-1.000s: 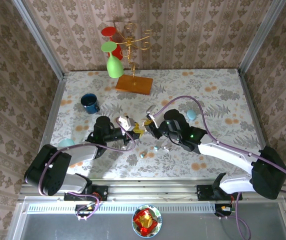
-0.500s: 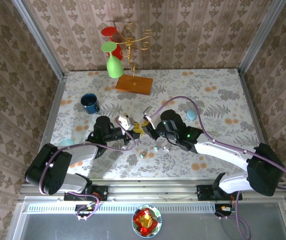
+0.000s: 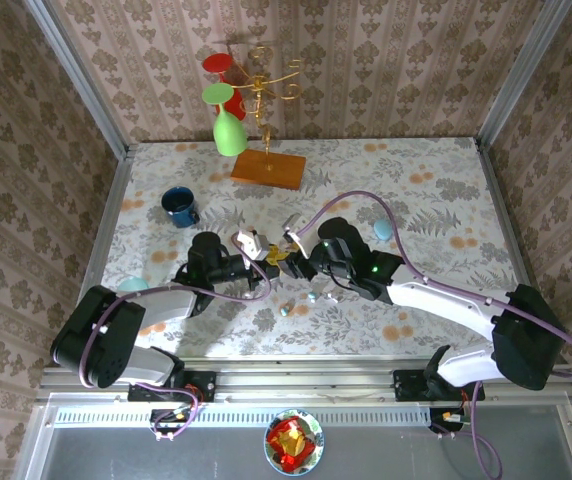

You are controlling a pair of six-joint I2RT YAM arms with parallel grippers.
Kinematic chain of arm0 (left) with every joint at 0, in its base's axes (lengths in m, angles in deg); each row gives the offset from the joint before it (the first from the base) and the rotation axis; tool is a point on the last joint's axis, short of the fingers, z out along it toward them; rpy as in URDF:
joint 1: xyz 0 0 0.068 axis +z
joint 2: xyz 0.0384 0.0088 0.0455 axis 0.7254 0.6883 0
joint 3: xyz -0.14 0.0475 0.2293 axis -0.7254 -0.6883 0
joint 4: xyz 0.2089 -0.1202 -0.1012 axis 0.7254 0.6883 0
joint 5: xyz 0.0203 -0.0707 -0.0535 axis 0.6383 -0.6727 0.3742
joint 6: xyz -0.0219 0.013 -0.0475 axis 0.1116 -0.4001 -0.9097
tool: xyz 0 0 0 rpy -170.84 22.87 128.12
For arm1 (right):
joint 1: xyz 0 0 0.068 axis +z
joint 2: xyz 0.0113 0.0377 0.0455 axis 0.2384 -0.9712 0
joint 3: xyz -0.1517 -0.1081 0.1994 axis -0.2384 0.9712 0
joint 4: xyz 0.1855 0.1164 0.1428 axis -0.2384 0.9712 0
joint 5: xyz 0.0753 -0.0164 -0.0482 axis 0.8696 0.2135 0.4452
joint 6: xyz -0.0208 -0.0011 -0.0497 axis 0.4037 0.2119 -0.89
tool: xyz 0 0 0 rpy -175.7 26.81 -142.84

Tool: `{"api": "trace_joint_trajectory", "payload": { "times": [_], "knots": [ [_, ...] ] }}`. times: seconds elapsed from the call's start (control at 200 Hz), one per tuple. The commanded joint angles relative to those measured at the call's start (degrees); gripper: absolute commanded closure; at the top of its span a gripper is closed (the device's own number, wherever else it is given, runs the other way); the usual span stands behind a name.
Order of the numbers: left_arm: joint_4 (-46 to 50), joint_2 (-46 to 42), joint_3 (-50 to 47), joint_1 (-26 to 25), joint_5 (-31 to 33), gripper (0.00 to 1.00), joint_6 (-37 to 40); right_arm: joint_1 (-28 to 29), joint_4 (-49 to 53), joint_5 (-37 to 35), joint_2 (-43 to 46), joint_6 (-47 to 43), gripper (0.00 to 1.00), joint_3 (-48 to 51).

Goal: Insert the wireless bluetooth earbuds into the charging case

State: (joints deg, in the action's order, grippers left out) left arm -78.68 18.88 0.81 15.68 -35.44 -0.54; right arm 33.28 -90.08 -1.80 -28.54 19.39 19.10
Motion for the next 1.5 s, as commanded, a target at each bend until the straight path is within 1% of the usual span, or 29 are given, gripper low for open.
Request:
{"api": "trace_joint_trajectory", "payload": {
  "times": [0.0, 0.125, 0.25, 0.305, 0.42, 0.525, 0.61, 0.62, 0.705, 0.725, 0.74, 0.77, 0.955, 1.035, 1.145, 1.2, 1.275, 1.345, 1.47, 1.495],
  "knots": [
    [-2.12, 0.24, 0.54, -0.03, 0.60, 1.00, -0.03, -1.59, -1.92, -0.81, 4.24, 4.05, 0.48, 0.45],
    [-3.06, -0.75, -0.69, 0.48, 1.93, 1.00, 1.12, -3.51, -1.18, -2.72, 8.67, 9.89, 0.41, 2.67],
    [-2.49, -1.73, -1.57, 0.77, 2.66, 1.00, 2.48, -5.76, 1.78, -4.46, 12.60, 15.61, 0.40, 5.37],
    [-2.04, -2.16, -1.75, 0.86, 2.99, 1.00, 2.76, -7.20, 5.09, -5.40, 14.00, 18.58, 0.40, 6.24],
    [-2.55, -3.27, -2.77, 1.12, 4.01, 1.00, 2.05, -10.24, 16.07, -5.91, 16.37, 23.70, 0.39, 6.89],
    [-2.35, -4.11, -4.23, 1.12, 5.47, 1.00, 2.57, -11.30, 28.22, -5.00, 16.44, 22.77, 0.39, 5.65],
    [-4.17, -4.36, -5.80, 1.12, 6.96, 1.00, 2.19, -11.29, 36.14, -3.36, 14.08, 21.26, 0.39, 3.43],
    [-4.58, -4.38, -6.03, 1.12, 7.18, 1.00, 2.13, -11.30, 38.37, -3.12, 13.56, 21.12, 0.39, 2.97],
    [-8.75, -4.06, -8.46, 0.96, 9.35, 1.00, 1.64, -11.00, 43.34, -3.04, 10.06, 21.16, 0.39, 0.75],
    [-9.61, -3.91, -8.89, 0.95, 9.39, 1.00, 1.63, -10.81, 43.83, -3.04, 9.34, 21.24, 0.39, 0.45],
    [-10.09, -3.80, -9.19, 0.95, 10.87, 1.00, 1.63, -10.66, 44.04, -2.98, 8.65, 21.26, 0.39, 0.33],
    [-10.68, -3.55, -9.71, 0.95, 11.67, 1.00, 1.59, -10.23, 44.13, -2.68, 7.49, 21.27, 0.39, 0.01],
    [-13.54, -2.28, -10.91, 0.95, 12.69, 1.00, 2.07, -8.84, 42.89, -0.91, -1.48, 21.16, 0.39, -2.88],
    [-14.23, -2.19, -11.45, 1.03, 13.30, 1.00, 2.03, -8.91, 42.75, 0.26, -6.25, 22.06, 0.42, -4.75],
    [-13.68, -2.35, -11.65, 1.03, 13.30, 1.00, 2.27, -10.06, 41.75, 6.77, -11.78, 22.95, 0.45, -6.45],
    [-13.36, -2.71, -11.75, 1.03, 13.41, 1.00, 2.47, -10.15, 41.17, 8.08, -14.26, 23.09, 0.47, -6.69],
    [-12.79, -2.95, -11.74, 1.03, 13.52, 1.00, 2.54, -10.15, 40.81, 8.95, -16.43, 23.21, 0.50, -6.91],
    [-12.72, -2.85, -11.73, 1.03, 13.61, 1.00, 2.63, -10.16, 41.24, 7.44, -17.89, 23.18, 0.54, -7.32],
    [-12.94, -2.07, -11.56, 1.03, 13.48, 1.00, 2.56, -10.31, 40.43, 6.34, -19.25, 22.87, 0.67, -6.84],
    [-13.01, -1.94, -11.55, 1.03, 13.37, 1.00, 2.45, -10.33, 40.27, 6.05, -19.50, 22.89, 0.68, -6.75]
  ]
}}
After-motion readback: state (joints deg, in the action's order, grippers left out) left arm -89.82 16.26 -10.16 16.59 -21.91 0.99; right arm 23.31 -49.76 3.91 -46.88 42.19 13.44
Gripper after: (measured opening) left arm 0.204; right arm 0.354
